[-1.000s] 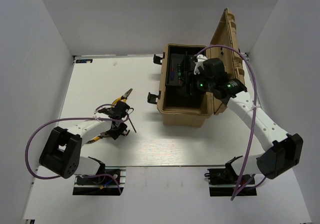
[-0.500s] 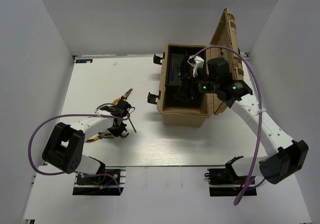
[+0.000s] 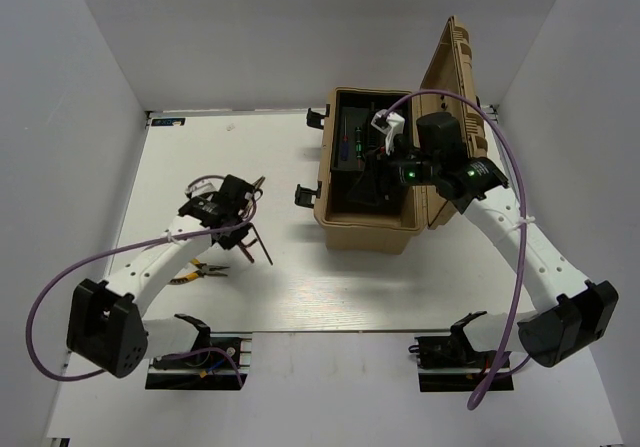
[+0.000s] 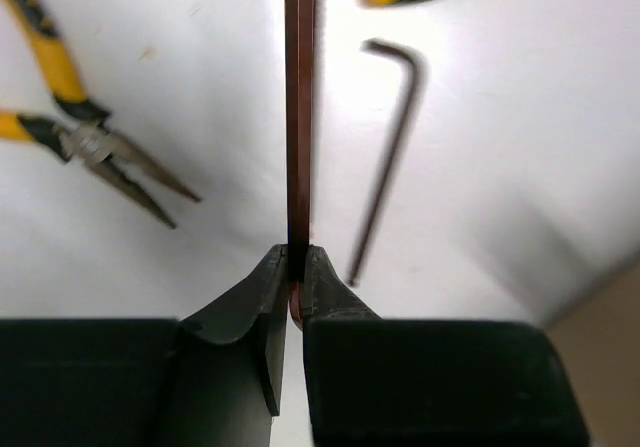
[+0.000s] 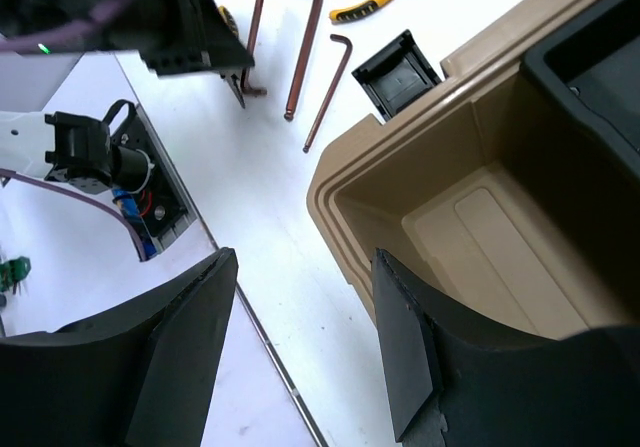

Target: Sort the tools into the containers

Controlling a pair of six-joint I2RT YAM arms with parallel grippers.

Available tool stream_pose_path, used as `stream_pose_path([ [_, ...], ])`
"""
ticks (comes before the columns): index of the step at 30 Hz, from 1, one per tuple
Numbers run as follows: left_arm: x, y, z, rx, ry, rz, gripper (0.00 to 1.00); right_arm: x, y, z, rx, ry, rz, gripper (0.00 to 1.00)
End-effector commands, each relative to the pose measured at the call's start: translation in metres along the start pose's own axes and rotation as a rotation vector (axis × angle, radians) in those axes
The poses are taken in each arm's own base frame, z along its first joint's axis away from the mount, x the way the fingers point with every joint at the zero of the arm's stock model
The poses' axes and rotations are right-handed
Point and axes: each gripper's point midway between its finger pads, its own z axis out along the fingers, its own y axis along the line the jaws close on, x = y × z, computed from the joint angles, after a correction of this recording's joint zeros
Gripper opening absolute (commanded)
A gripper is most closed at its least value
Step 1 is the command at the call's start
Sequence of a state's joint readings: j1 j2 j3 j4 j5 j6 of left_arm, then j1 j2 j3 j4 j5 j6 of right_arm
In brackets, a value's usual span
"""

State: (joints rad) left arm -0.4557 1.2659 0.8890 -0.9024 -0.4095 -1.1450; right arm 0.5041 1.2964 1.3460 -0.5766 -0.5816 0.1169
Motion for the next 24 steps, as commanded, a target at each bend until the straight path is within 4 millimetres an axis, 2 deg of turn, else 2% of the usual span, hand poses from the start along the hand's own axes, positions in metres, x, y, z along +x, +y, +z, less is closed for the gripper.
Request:
stream_pose_path([
  [1, -0.034, -0.026, -0.032, 0.130, -0.102, 0.072, 0.00, -0.014, 0.012, -0.006, -0.043, -0.026, -0.052, 0.62],
  [5, -0.053, -0.065, -0.067, 0.313, -0.136, 0.156, 0.00, -0.017, 0.012, -0.008, -0.042, -0.028, -0.065, 0.62],
  [6, -0.066, -0.082, -0.082, 0.383, -0.171, 0.151, 0.00, -0.018, 0.007, -0.007, -0.016, -0.029, -0.070, 0.62],
  [7, -0.067, -0.094, -0.091, 0.451, -0.178, 0.215, 0.00, -0.022, 0.006, -0.010, 0.001, -0.036, -0.105, 0.60],
  [8, -0.082, -0.116, -0.109, 0.545, -0.229, 0.214, 0.00, -0.026, -0.010, -0.010, 0.097, -0.039, -0.130, 0.51],
  [9, -0.087, -0.127, -0.117, 0.589, -0.249, 0.224, 0.00, -0.031, -0.018, -0.012, 0.151, -0.050, -0.143, 0.39],
  [11, -0.089, -0.154, -0.133, 0.716, -0.266, 0.299, 0.00, -0.049, -0.033, -0.019, 0.242, -0.092, -0.155, 0.04],
  [12, -0.092, -0.179, -0.147, 0.811, -0.269, 0.318, 0.00, -0.059, -0.054, -0.028, 0.373, -0.109, -0.191, 0.00],
  [15, -0.100, -0.223, -0.175, 0.984, -0.299, 0.395, 0.00, -0.072, -0.072, -0.040, 0.500, -0.145, -0.229, 0.00],
  [16, -0.090, -0.247, -0.179, 1.091, -0.267, 0.449, 0.00, -0.072, -0.075, -0.042, 0.522, -0.145, -0.232, 0.00],
  [17, -0.093, -0.266, -0.202, 1.202, -0.283, 0.477, 0.00, -0.075, -0.080, -0.048, 0.571, -0.162, -0.239, 0.00],
  [18, -0.088, -0.274, -0.203, 1.234, -0.259, 0.512, 0.00, -0.078, -0.081, -0.049, 0.575, -0.175, -0.241, 0.00],
  [19, -0.081, -0.293, -0.190, 1.264, -0.230, 0.532, 0.00, -0.081, -0.085, -0.055, 0.616, -0.186, -0.241, 0.00],
  [20, -0.084, -0.308, -0.205, 1.322, -0.244, 0.555, 0.00, -0.083, -0.087, -0.058, 0.632, -0.192, -0.248, 0.00],
  [21, -0.073, -0.318, -0.211, 1.398, -0.198, 0.598, 0.00, -0.087, -0.089, -0.062, 0.655, -0.201, -0.248, 0.00],
  [22, -0.077, -0.334, -0.229, 1.468, -0.221, 0.615, 0.00, -0.091, -0.087, -0.065, 0.658, -0.211, -0.259, 0.00],
  [23, -0.074, -0.343, -0.229, 1.497, -0.200, 0.624, 0.00, -0.091, -0.089, -0.066, 0.666, -0.207, -0.258, 0.00],
  [24, -0.053, -0.358, -0.208, 1.528, -0.114, 0.669, 0.00, -0.094, -0.086, -0.068, 0.668, -0.212, -0.260, 0.00],
])
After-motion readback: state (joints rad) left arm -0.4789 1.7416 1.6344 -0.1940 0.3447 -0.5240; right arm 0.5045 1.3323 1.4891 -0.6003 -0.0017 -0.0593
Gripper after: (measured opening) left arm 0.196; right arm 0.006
